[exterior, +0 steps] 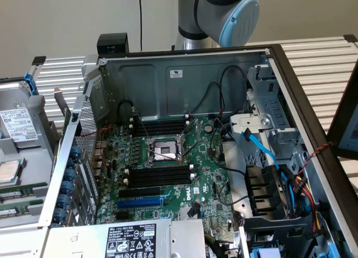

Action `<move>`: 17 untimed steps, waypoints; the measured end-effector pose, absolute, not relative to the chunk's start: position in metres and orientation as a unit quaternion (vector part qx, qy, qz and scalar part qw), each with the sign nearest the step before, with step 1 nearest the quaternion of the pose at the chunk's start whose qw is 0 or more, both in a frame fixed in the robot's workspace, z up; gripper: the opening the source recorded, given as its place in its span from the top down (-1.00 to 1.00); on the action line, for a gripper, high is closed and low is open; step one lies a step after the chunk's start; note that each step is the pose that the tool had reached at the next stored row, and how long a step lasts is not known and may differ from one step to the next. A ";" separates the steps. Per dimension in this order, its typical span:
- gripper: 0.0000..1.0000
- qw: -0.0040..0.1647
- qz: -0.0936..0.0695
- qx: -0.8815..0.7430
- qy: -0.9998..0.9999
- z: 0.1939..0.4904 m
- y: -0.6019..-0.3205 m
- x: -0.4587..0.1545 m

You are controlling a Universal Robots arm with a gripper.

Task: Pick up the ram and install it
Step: 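Pick up the ram and move it above insertion slot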

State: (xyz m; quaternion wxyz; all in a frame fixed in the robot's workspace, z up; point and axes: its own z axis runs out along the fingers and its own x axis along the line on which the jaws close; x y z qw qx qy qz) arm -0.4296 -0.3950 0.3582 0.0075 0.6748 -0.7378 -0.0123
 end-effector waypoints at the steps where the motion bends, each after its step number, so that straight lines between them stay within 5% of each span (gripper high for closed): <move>1: 0.65 0.007 -0.012 0.675 -0.738 0.358 -0.395 -0.430; 17: 0.65 0.012 -0.013 0.730 -0.683 0.332 -0.395 -0.428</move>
